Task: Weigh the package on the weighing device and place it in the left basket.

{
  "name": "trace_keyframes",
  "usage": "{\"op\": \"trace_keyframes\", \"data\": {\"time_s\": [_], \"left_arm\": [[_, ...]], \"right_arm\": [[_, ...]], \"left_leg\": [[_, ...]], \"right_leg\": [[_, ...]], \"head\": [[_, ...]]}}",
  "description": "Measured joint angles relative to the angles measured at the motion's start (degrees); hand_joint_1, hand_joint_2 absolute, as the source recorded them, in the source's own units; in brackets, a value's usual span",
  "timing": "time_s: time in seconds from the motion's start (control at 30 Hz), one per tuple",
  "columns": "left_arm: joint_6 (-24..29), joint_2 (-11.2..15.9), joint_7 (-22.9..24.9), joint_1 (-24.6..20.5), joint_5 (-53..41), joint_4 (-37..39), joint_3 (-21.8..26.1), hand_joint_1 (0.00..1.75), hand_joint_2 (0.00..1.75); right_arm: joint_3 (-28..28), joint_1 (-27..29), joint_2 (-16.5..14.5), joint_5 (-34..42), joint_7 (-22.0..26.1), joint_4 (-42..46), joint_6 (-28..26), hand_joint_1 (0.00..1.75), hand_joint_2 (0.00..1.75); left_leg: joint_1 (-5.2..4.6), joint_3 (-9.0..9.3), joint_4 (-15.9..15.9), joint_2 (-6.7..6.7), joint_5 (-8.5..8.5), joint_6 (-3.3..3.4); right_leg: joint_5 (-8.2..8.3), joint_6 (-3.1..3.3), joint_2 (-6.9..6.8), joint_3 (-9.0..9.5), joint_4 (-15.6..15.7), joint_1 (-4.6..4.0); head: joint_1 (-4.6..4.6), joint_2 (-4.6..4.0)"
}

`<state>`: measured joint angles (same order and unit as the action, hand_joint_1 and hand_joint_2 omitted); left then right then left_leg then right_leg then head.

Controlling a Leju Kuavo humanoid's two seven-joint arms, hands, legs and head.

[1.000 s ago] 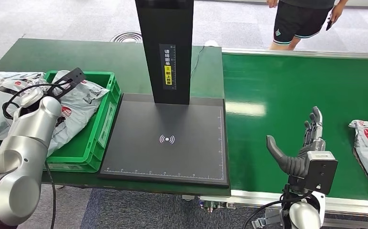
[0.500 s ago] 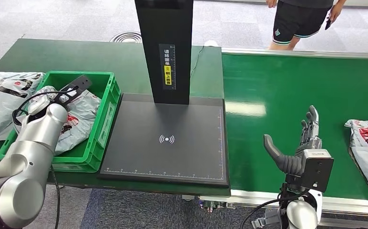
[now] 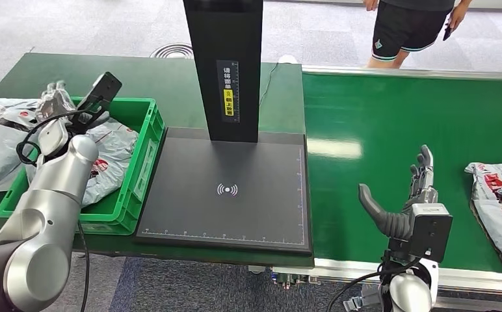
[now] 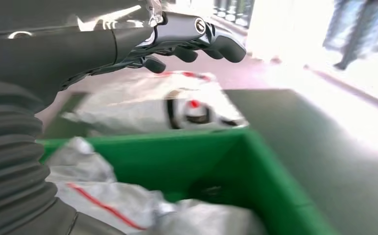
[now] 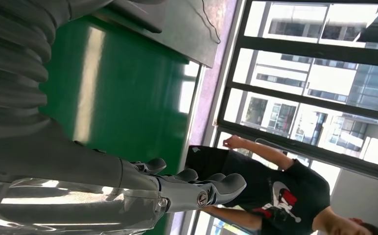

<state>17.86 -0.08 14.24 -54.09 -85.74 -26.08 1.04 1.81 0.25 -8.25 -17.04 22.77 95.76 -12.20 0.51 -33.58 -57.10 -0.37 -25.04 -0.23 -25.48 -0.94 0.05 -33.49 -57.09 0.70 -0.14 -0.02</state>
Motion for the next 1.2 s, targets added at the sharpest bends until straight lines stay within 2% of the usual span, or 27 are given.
{"op": "trace_keyframes", "data": {"time_s": [0.1, 0.13, 0.2, 0.27, 0.33, 0.47, 0.6, 0.83, 1.07, 1.2], "left_arm": [[2.72, -2.71, -14.29, 1.99, 15.08, -5.52, 1.61, 0.0, 1.75], [1.43, -3.92, -19.16, 3.43, 22.87, -8.49, 1.87, 0.0, 1.75], [-4.75, -6.3, -27.23, 7.57, 41.11, -15.43, 1.57, 0.0, 1.75], [-12.31, -8.1, -31.43, 12.12, 56.78, -21.45, 0.31, 0.0, 1.75], [-18.71, -9.05, -34.0, 16.49, 68.54, -26.27, -1.66, 0.0, 1.75], [-25.62, -9.39, -36.28, 24.26, 82.05, -33.15, -5.96, 0.0, 1.75], [-29.44, -9.38, -35.69, 30.82, 89.3, -38.05, -9.39, 0.0, 1.75], [-28.56, -9.34, -35.03, 37.6, 88.98, -41.63, -12.85, 0.0, 1.75], [-29.75, -9.34, -36.73, 45.07, 89.38, -43.2, -14.72, 0.0, 1.75], [-29.8, -9.3, -37.06, 47.73, 89.51, -45.23, -15.02, 0.0, 1.75]], "right_arm": [[-0.25, 0.68, 0.01, 0.34, 0.03, 0.44, -0.17, 0.0, 1.75], [-0.29, 0.84, 0.01, 0.68, 0.04, 0.52, 0.41, 0.0, 1.75], [-0.28, 1.0, 0.13, 1.72, 0.05, 0.5, 2.29, 0.0, 1.75], [-0.18, 1.09, 0.39, 3.14, 0.05, 0.27, 4.52, 0.0, 1.75], [0.06, 1.1, 0.74, 4.84, -0.05, -0.18, 6.79, 0.0, 1.75], [0.45, 1.12, 1.4, 7.41, -1.02, -1.12, 9.89, 0.0, 1.75], [0.61, 1.28, 2.05, 9.75, -3.04, -1.91, 12.22, 0.0, 1.75], [0.79, 0.96, 2.73, 10.42, -6.57, -5.17, 14.48, 0.0, 1.75], [2.39, -1.26, 3.31, 9.63, -1.72, -9.36, 18.55, 0.0, 1.75], [3.62, -3.19, 3.41, 9.52, -1.5, -11.04, 19.77, 0.0, 1.75]], "left_leg": [[-0.03, 0.0, -0.01, -0.01, -0.02, 0.02], [-0.05, 0.0, -0.01, 0.0, -0.03, 0.03], [-0.09, 0.01, 0.0, 0.03, -0.08, 0.08], [-0.11, 0.01, 0.0, 0.06, -0.11, 0.11], [-0.14, 0.01, 0.0, 0.06, -0.12, 0.11], [-0.2, 0.01, 0.01, 0.04, -0.12, 0.1], [-0.2, 0.02, 0.04, 0.04, -0.12, 0.09], [-0.19, 0.04, 0.06, 0.04, -0.12, 0.09], [-0.19, 0.03, 0.06, 0.04, -0.12, 0.1], [-0.19, 0.04, 0.06, 0.04, -0.12, 0.09]], "right_leg": [[0.0, -0.01, -0.01, 0.03, 0.01, 0.03], [-0.01, -0.01, 0.01, 0.04, 0.01, 0.05], [-0.01, -0.02, 0.06, 0.05, 0.03, 0.08], [-0.02, -0.03, 0.1, 0.04, 0.04, 0.09], [-0.03, -0.04, 0.1, 0.04, 0.05, 0.08], [-0.04, -0.04, 0.07, 0.04, 0.06, 0.04], [-0.05, -0.03, 0.06, 0.04, 0.05, 0.02], [-0.05, -0.04, 0.06, 0.07, 0.05, 0.05], [-0.06, -0.05, 0.04, 0.06, 0.05, 0.05], [-0.05, -0.05, 0.04, 0.07, 0.05, 0.04]], "head": [[0.0, 0.0], [0.01, 0.0], [0.01, 0.0], [0.02, 0.0], [0.02, 0.0], [0.0, 0.0], [0.01, 0.0], [0.01, 0.0], [0.01, 0.0], [0.01, 0.0]]}}
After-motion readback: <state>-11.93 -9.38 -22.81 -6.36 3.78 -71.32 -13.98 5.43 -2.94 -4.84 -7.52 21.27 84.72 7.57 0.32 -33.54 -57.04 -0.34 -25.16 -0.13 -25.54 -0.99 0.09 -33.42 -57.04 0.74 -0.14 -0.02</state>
